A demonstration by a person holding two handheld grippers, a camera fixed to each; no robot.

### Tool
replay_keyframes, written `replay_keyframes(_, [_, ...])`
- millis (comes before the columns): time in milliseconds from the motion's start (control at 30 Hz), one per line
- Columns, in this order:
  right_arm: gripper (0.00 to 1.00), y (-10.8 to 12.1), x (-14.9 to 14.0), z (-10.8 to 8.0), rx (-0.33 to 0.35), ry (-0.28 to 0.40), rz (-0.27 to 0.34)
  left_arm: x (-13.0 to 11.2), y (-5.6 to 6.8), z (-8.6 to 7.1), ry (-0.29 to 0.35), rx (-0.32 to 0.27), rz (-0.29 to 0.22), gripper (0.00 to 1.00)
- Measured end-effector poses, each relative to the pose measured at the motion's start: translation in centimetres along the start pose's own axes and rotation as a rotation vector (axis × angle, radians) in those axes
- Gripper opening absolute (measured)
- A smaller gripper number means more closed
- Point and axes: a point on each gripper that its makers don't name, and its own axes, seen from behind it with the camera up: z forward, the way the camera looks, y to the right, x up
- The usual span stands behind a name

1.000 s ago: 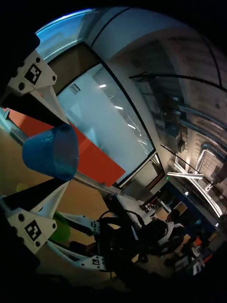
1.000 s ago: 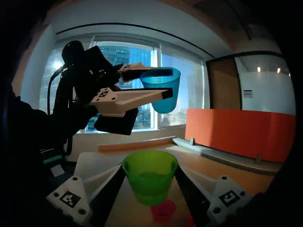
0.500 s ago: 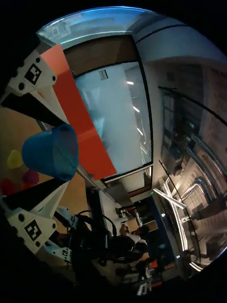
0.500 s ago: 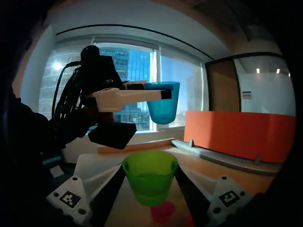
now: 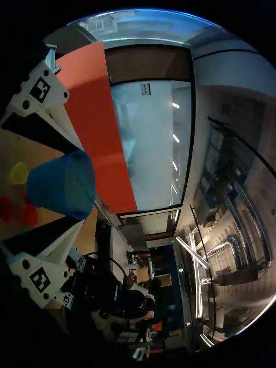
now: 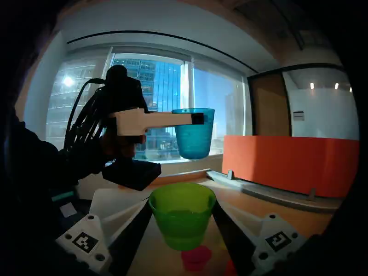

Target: Pour water

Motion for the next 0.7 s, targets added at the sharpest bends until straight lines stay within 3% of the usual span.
replay_keyframes(367, [0.91, 1.2, 0.1, -1.0, -0.028, -0.007, 0.004, -2.8, -1.0, -1.2, -0.047, 0.025, -0.018, 0.88])
replay_keyframes(700, [0.91, 3.0, -0.7, -3.3, -0.085, -0.038, -0.004, -6.6, -1.6, -2.9, -0.112, 0.047, -0.032, 0.88])
